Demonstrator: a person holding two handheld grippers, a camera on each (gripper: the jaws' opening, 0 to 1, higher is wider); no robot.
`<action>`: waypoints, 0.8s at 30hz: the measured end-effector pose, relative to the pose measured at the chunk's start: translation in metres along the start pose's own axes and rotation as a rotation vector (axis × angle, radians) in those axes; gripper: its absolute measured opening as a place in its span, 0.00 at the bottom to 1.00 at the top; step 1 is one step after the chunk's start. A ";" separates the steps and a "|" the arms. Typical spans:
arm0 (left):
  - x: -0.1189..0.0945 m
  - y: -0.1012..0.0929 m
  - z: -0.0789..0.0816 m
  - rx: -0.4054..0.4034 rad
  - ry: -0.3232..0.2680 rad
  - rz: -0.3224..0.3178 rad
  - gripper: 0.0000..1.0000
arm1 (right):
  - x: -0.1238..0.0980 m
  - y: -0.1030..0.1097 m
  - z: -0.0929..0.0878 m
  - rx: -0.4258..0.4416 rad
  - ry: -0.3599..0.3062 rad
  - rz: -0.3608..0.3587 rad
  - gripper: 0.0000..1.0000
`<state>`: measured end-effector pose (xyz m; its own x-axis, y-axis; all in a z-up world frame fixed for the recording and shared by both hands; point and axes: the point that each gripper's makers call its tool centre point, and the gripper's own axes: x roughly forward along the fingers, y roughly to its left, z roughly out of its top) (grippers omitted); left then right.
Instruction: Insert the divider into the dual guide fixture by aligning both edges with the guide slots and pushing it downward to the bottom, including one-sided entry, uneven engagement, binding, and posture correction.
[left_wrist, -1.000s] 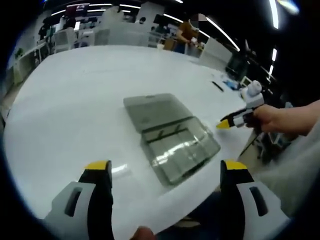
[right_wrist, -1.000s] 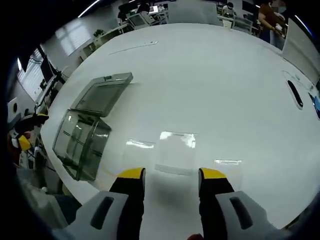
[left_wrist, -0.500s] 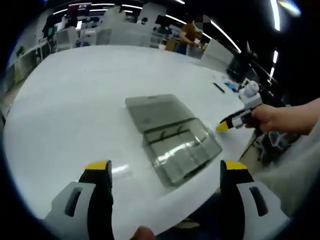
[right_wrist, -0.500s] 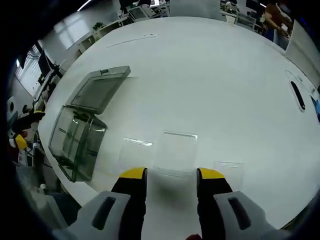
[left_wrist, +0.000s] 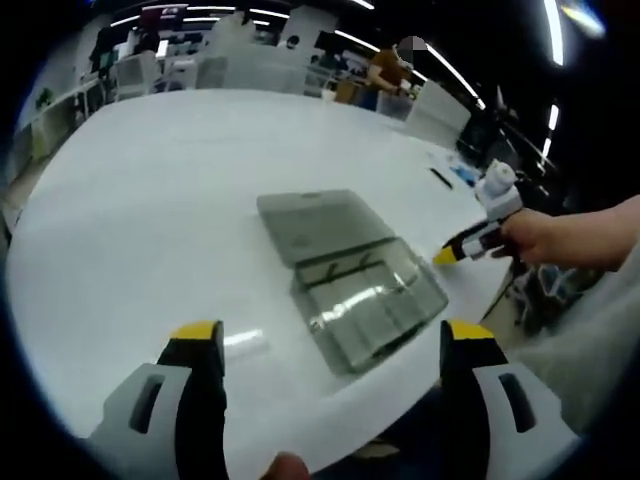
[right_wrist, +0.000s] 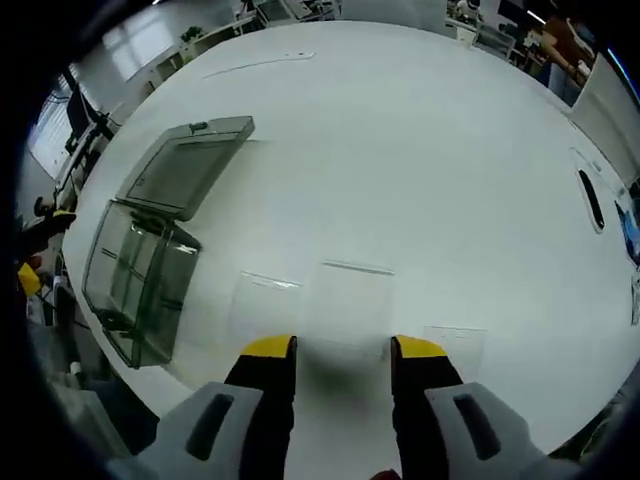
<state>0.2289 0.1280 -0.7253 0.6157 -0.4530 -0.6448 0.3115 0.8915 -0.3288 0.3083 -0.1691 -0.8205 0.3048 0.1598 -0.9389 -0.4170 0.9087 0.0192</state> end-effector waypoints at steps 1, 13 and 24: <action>0.000 0.000 0.000 0.000 0.000 0.000 0.86 | 0.000 0.000 -0.001 -0.001 0.006 -0.005 0.33; 0.003 -0.001 0.002 0.001 -0.006 -0.004 0.86 | 0.000 -0.003 -0.004 0.008 0.061 -0.031 0.30; 0.003 -0.005 0.005 0.006 -0.014 -0.008 0.86 | 0.001 -0.003 -0.004 0.021 0.154 -0.028 0.31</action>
<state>0.2321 0.1221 -0.7220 0.6230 -0.4603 -0.6324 0.3211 0.8878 -0.3298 0.3064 -0.1735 -0.8233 0.1808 0.0750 -0.9807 -0.3920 0.9200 -0.0019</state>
